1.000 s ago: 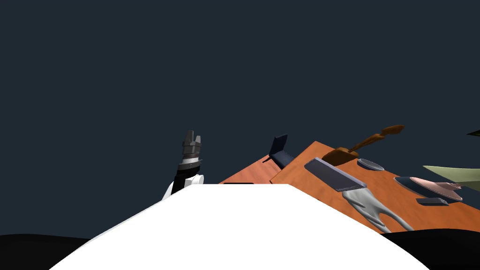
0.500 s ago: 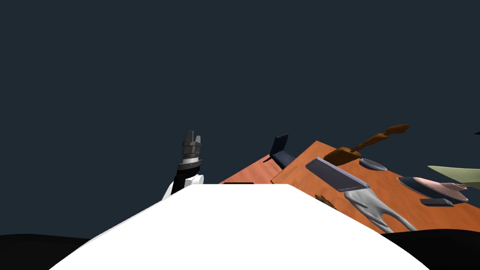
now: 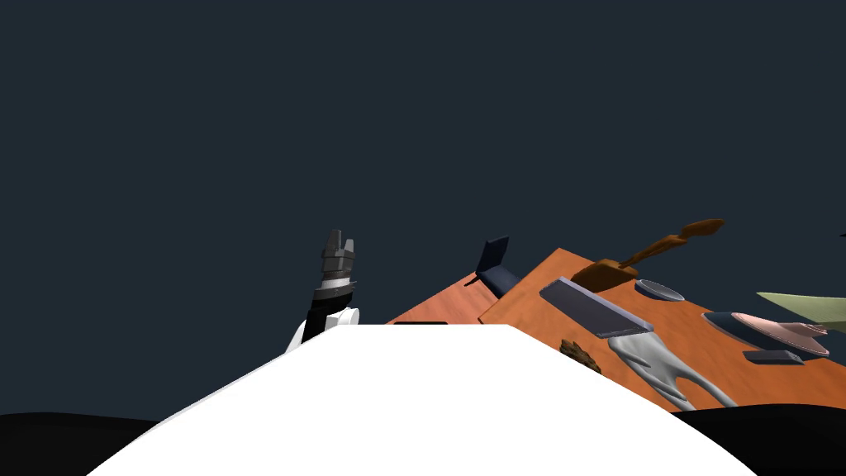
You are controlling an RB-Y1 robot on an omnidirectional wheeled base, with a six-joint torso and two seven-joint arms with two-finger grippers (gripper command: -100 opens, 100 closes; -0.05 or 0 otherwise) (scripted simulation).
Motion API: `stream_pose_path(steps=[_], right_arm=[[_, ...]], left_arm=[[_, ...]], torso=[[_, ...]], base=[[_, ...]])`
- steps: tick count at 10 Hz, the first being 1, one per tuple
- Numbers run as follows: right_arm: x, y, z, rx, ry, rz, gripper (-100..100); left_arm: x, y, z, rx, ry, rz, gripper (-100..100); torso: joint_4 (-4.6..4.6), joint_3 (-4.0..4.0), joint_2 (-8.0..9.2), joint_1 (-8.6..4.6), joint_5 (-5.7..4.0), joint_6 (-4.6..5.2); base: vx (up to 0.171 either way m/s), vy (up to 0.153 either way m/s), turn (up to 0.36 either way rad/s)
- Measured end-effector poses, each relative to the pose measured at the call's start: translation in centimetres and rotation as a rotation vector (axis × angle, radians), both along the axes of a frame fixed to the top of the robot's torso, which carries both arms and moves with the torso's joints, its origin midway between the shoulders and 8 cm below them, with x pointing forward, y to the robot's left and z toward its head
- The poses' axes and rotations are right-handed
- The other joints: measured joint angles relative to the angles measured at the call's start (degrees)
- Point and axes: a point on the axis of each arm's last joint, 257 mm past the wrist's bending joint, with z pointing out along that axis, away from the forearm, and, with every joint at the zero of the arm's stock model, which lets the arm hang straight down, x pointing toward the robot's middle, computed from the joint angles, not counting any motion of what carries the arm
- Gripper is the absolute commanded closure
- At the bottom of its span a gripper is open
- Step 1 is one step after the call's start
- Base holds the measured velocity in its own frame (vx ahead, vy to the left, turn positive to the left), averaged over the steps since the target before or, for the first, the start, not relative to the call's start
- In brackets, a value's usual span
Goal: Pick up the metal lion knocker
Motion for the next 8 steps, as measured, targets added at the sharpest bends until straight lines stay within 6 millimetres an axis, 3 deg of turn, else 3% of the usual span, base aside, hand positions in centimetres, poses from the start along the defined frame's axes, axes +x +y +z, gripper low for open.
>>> stream_pose_path(steps=[8], right_arm=[[0.4,-1.0,0.7,-0.007,-0.014,0.006,100]], left_arm=[[0.0,0.0,0.0,0.0,0.0,0.0,0]], torso=[[-0.05,-0.04,-0.04,0.13,0.12,-0.08]], base=[[-0.002,0.013,0.005]])
